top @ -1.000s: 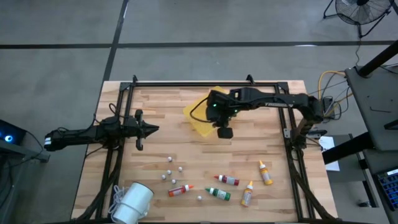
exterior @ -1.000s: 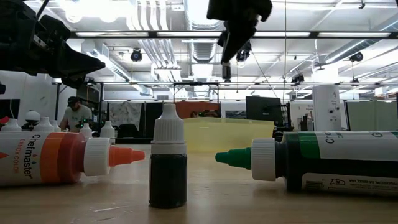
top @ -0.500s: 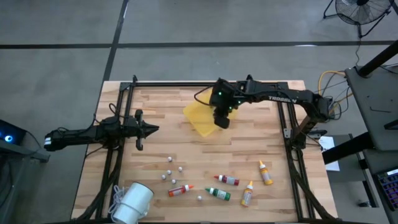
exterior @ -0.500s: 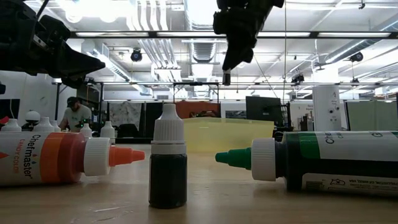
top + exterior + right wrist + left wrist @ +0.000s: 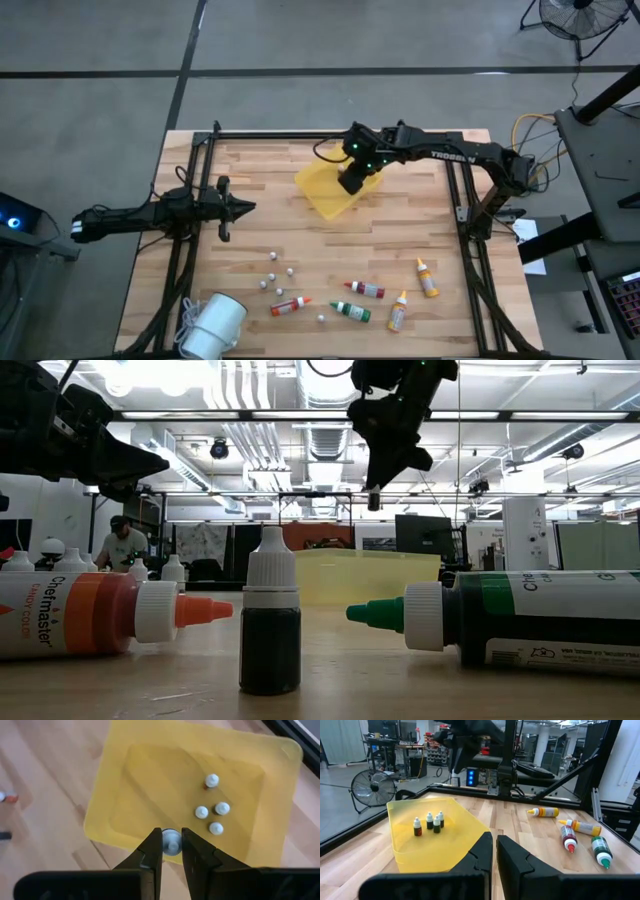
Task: Pick & Place food coloring
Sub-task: Put the small red food coloring bottle into the yellow bin
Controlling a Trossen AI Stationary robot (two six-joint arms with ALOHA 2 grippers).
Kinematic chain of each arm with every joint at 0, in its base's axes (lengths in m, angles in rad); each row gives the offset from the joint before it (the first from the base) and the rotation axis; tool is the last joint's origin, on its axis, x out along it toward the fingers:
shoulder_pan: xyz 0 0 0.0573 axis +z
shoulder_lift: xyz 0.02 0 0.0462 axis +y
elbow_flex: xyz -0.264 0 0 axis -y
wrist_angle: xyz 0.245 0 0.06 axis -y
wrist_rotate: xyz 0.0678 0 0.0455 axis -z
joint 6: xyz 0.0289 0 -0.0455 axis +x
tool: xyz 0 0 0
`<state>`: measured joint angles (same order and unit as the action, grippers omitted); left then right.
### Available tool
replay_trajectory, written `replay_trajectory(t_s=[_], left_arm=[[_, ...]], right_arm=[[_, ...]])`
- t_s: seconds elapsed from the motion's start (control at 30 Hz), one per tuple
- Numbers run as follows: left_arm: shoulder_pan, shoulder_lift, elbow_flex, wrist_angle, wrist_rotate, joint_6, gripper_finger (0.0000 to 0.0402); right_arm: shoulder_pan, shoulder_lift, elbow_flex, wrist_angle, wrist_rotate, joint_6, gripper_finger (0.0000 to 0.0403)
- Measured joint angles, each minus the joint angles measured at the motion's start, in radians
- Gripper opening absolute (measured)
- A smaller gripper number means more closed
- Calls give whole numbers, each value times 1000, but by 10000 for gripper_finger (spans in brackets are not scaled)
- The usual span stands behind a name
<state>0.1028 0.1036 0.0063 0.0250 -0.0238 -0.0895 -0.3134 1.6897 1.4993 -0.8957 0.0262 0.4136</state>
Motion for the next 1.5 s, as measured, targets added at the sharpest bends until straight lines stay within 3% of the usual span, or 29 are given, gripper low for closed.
replay_trajectory(t_s=[0.37, 0.67, 1.5], left_arm=[[0, 0, 0, 0, 0, 0, 0], [-1, 0, 0, 0, 0, 0, 0], [0, 0, 0, 0, 0, 0, 0]], right_arm=[[13, -2, -102, 77, 133, 109, 48], [15, -2, -227, 219, 134, 206, 48], [35, -2, -434, 445, 197, 221, 48]])
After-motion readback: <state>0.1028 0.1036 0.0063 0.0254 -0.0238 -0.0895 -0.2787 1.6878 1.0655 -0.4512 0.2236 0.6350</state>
